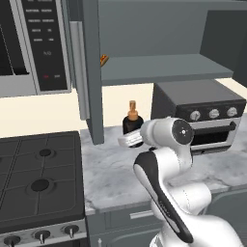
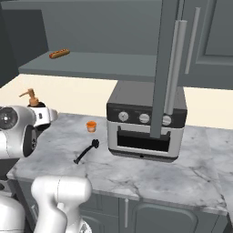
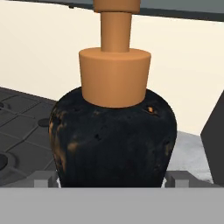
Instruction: Pick the soap dispenser and dish brush from the cabinet and place them on the counter.
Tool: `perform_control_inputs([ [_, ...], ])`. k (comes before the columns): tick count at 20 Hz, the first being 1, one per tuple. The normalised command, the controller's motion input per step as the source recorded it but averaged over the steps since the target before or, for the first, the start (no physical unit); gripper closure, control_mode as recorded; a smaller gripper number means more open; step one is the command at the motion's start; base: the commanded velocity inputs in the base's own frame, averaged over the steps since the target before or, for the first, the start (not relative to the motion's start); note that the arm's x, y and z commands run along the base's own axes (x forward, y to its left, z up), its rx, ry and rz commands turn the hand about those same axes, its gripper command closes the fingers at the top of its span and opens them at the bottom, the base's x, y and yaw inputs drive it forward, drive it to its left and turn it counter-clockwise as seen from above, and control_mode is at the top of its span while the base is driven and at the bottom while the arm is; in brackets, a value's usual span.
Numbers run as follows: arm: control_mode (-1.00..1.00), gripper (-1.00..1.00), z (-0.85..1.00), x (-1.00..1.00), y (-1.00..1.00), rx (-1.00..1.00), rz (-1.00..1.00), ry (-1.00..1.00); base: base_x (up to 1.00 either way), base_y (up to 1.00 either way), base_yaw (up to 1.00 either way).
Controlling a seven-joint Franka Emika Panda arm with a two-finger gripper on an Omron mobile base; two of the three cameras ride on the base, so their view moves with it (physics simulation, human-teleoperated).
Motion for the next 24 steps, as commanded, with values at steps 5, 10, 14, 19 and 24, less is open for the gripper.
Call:
perform_control_inputs([
  [5,-1.00,1.00,-0.46,0.29,0.07,0.03,0.00,-0.08,0.00,0.00,0.00],
  [10,-1.00,1.00,-0.49,0.28,0.04,0.00,0.02,-0.06,0.00,0.00,0.00],
  [14,-1.00,1.00,-0.53,0.13,0.00,0.00,0.03,-0.07,0.00,0.00,0.00],
  [19,-1.00,1.00,-0.58,0.05,-0.01,0.00,0.05,-0.10,0.00,0.00,0.00],
  [24,-1.00,1.00,-0.51,0.01,-0.04,0.00,0.07,-0.12,0.00,0.00,0.00],
])
